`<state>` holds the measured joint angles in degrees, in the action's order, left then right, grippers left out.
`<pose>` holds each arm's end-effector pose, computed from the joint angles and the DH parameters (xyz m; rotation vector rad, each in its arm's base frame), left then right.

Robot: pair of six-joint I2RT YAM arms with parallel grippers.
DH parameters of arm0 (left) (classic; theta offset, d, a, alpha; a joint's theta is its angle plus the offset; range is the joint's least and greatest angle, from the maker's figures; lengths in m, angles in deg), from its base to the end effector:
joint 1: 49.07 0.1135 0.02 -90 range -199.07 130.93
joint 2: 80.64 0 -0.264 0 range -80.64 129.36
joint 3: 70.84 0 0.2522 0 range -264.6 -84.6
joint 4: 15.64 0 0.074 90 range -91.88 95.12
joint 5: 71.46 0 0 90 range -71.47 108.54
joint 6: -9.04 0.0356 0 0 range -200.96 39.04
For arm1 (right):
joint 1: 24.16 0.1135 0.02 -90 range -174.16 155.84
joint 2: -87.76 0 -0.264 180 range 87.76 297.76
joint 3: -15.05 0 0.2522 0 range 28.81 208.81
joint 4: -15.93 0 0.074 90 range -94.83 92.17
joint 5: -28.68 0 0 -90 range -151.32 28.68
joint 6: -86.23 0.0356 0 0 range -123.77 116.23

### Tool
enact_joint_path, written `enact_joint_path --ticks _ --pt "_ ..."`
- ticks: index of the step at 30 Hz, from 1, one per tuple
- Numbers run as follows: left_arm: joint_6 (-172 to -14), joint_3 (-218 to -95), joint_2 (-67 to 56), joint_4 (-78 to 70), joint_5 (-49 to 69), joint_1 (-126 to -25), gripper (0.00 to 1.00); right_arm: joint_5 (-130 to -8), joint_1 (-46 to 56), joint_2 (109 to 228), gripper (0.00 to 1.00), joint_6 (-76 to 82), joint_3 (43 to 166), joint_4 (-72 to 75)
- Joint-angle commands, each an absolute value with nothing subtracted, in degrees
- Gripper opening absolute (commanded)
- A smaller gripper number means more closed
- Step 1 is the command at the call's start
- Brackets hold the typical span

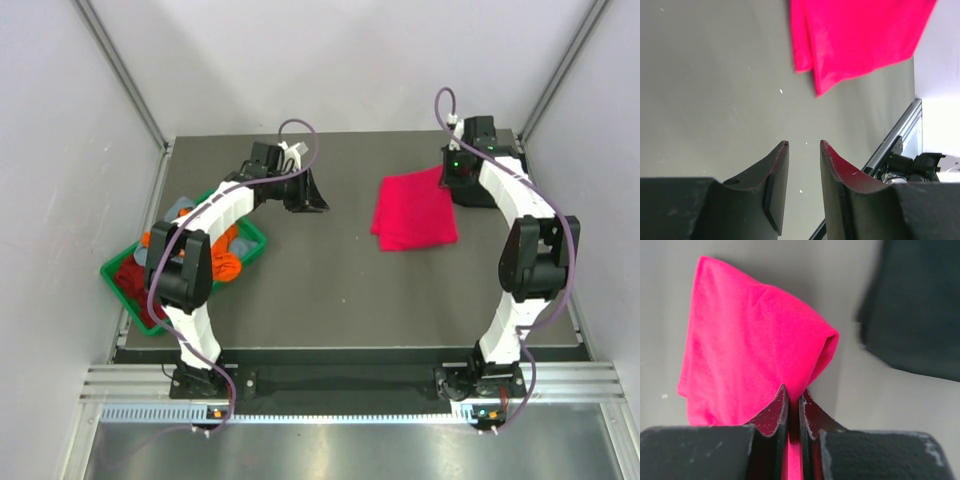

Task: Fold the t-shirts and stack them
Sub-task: Neatly place the folded tshirt to the corner

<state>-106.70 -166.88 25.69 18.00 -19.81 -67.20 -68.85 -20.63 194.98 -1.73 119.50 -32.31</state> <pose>0.3883 -0.1504 0.2511 0.1941 2.4097 -1.1513 0.4177 0.0304 0.2685 -0.0893 2.4598 0.2041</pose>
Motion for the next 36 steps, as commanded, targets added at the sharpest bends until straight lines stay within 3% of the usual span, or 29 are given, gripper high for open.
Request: enact_joint_path --ticks 1,10,22,29,36 --pt "-104.7 -166.2 22.7 17.5 -21.4 -67.6 0.37 -64.0 -23.2 190.0 0.00 -7.5 124.8 -32.6" --pt "-104.9 -165.1 24.0 16.4 -22.5 -69.0 0.38 -59.0 -27.8 187.1 0.00 -13.4 124.4 -29.0" --pt "-103.6 -164.9 23.1 17.3 -22.6 -71.1 0.37 -64.4 -32.8 187.8 0.00 -11.7 125.0 -17.8" --pt "-102.6 -165.3 23.3 18.4 -21.8 -71.7 0.37 -69.6 -37.8 196.3 0.00 -11.2 131.5 -16.3" --pt "-102.3 -165.5 23.8 18.9 -21.9 -72.2 0.37 -69.1 -40.5 215.3 0.00 -13.0 148.8 -17.8"
